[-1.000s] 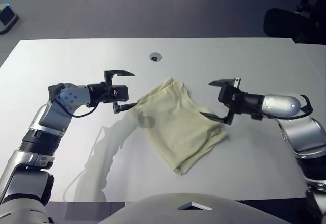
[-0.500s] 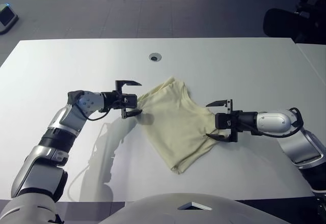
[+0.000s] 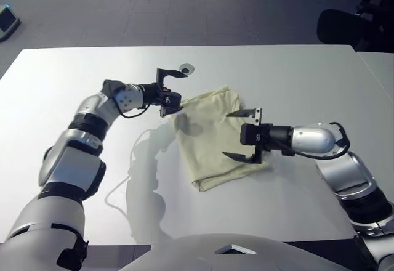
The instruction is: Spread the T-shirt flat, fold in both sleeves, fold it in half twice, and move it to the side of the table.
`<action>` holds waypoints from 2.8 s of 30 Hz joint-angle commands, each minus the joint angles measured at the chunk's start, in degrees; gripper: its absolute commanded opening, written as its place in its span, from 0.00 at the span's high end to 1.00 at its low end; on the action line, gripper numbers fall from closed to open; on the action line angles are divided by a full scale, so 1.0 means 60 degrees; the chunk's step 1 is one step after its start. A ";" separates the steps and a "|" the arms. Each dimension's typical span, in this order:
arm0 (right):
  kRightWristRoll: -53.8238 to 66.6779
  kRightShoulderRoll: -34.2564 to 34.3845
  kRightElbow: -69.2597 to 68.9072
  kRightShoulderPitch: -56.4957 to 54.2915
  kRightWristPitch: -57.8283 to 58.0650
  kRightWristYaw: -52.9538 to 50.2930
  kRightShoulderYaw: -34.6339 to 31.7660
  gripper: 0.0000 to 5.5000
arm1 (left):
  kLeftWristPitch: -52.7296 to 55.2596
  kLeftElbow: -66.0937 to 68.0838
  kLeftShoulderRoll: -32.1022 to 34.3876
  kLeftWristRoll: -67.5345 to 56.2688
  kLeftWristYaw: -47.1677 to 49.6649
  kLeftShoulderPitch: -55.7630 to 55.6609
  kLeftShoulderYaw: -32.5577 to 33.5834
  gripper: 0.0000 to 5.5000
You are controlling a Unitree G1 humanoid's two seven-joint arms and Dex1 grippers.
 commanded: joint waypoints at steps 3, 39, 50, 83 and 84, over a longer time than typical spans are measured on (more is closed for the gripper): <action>0.0060 -0.1642 -0.1667 0.1928 0.0070 0.0264 -0.1821 0.02 | 0.3717 -0.8412 0.3303 -0.4983 -0.3018 0.4620 0.1236 0.02; -0.0139 -0.4047 0.0479 0.1900 -0.3936 0.2659 -0.2504 0.02 | 1.4276 -1.5820 0.0047 0.3641 -0.1907 1.1207 -0.2733 0.11; -0.0296 -0.3739 -0.0322 0.2586 -0.3403 0.2001 -0.2383 0.02 | 1.4126 -1.5685 -0.0608 0.4947 -0.3323 1.0888 -0.2225 0.45; -0.4572 -0.1775 -0.0244 0.4568 -0.5000 -0.1309 -0.0221 0.38 | 1.1898 -1.6052 0.0822 0.2465 -0.5226 1.0988 0.0035 0.97; -0.4542 -0.1732 -0.0327 0.4553 -0.4923 -0.1281 -0.0192 0.41 | 1.1894 -1.6048 0.0823 0.2444 -0.5208 1.0988 0.0040 0.97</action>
